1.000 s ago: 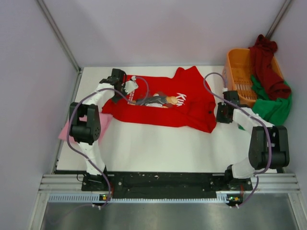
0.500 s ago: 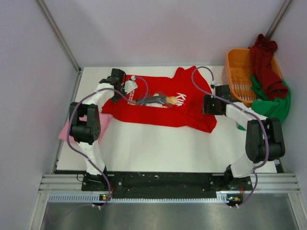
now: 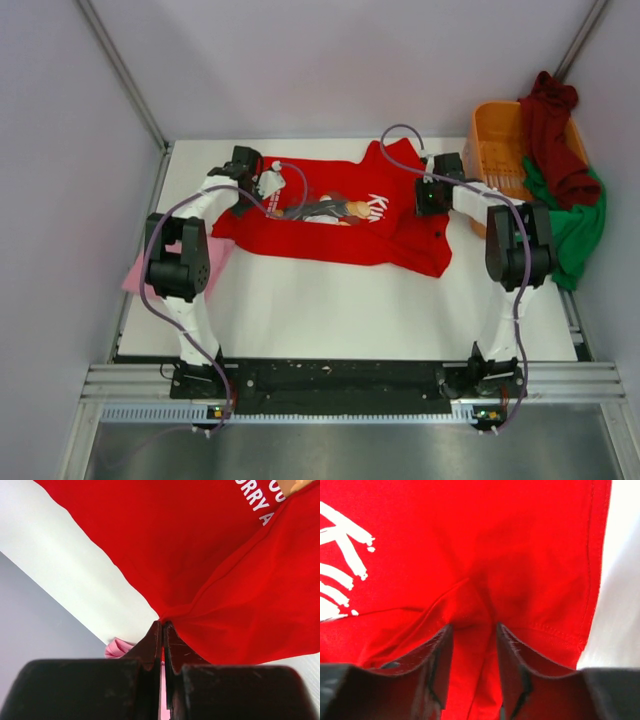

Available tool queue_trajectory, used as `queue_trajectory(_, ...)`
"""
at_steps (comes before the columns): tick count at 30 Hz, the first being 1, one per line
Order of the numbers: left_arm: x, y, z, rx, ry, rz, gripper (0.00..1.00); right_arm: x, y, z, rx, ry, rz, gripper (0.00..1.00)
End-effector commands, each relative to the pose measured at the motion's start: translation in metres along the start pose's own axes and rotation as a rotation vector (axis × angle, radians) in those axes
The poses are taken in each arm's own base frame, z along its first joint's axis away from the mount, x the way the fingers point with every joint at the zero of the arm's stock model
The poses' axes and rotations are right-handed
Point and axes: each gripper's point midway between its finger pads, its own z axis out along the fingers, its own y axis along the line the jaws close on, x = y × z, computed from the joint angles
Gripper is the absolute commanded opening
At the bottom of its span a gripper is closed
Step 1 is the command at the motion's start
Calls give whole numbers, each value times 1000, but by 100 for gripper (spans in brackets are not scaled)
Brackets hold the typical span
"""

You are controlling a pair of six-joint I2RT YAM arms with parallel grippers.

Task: Fold and stack the t-shirts
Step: Fold the flattened tshirt in 1/3 of the way

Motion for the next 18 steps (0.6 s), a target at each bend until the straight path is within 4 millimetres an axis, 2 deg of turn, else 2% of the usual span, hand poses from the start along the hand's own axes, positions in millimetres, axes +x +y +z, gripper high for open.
queue_trajectory(1, -6, 17, -10, -60, -32, -26, 0, -19, 5, 7, -35, -14, -27, 27)
queue_trajectory(3, -8, 18, -10, -61, -34, -35, 0, -25, 0, 7, -13, -22, -60, 6)
queue_trajectory(4, -9, 19, -11, -62, -39, -39, 0, -28, -6, 6, 12, -25, -61, 0)
queue_trajectory(9, -12, 23, -11, -74, -44, -44, 0, -64, -33, -14, 117, -112, -84, 0)
queue_trajectory(11, -15, 28, -10, -85, -46, -51, 0, -79, -36, -23, 124, -149, -121, 0)
queue_trajectory(14, -15, 34, -8, -108, -27, -53, 0, -90, -35, -28, 121, -172, -158, 0)
queue_trajectory(18, -5, 40, 0, -146, 20, -54, 0, -95, -38, -28, 127, -177, -197, 0)
